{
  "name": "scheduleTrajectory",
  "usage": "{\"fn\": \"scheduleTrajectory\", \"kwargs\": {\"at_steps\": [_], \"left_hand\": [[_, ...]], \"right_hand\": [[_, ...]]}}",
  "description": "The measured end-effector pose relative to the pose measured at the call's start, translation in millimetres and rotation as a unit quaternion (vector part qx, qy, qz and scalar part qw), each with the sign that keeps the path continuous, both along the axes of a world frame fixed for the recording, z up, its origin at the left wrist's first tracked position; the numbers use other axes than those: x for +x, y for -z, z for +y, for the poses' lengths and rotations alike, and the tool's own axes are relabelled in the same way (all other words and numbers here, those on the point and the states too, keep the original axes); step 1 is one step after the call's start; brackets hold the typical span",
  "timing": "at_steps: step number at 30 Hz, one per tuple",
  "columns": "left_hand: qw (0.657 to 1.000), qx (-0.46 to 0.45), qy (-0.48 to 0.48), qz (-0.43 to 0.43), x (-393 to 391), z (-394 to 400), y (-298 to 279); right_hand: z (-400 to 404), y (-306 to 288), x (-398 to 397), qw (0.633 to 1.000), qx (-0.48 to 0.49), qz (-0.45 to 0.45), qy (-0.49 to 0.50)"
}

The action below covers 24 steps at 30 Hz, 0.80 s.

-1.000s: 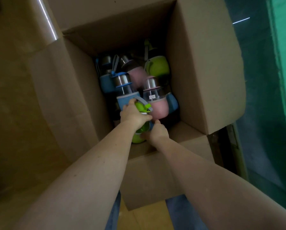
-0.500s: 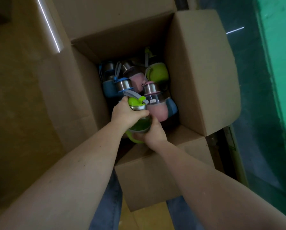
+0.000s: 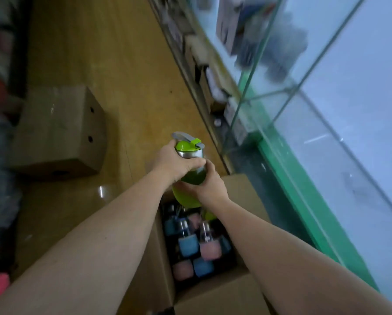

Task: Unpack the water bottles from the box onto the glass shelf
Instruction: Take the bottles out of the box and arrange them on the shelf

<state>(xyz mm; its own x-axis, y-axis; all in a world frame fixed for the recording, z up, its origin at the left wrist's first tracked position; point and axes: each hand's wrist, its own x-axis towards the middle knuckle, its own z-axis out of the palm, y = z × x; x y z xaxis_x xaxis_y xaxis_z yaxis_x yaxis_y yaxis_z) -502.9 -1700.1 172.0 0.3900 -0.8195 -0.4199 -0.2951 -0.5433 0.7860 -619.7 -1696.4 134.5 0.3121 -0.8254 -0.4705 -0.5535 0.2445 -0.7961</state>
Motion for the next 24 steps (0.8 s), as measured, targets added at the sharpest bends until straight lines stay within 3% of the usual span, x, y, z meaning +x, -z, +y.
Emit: {"fn": "scheduleTrajectory", "kwargs": {"at_steps": [8,15,24], "left_hand": [[0.988,-0.14,0.011,-0.06,28,-28,-213],[0.954,-0.251,0.036,-0.158,32,-28,-390],[0.906,-0.368,0.048,-0.203,9,-18,-553]], "right_hand": [[-39,-205,31,0.99,-0.133,-0.053,0.0],[-49,-372,42,0.961,-0.262,-0.092,0.01],[-41,-538,19,0.92,-0.377,-0.102,0.03]]}}
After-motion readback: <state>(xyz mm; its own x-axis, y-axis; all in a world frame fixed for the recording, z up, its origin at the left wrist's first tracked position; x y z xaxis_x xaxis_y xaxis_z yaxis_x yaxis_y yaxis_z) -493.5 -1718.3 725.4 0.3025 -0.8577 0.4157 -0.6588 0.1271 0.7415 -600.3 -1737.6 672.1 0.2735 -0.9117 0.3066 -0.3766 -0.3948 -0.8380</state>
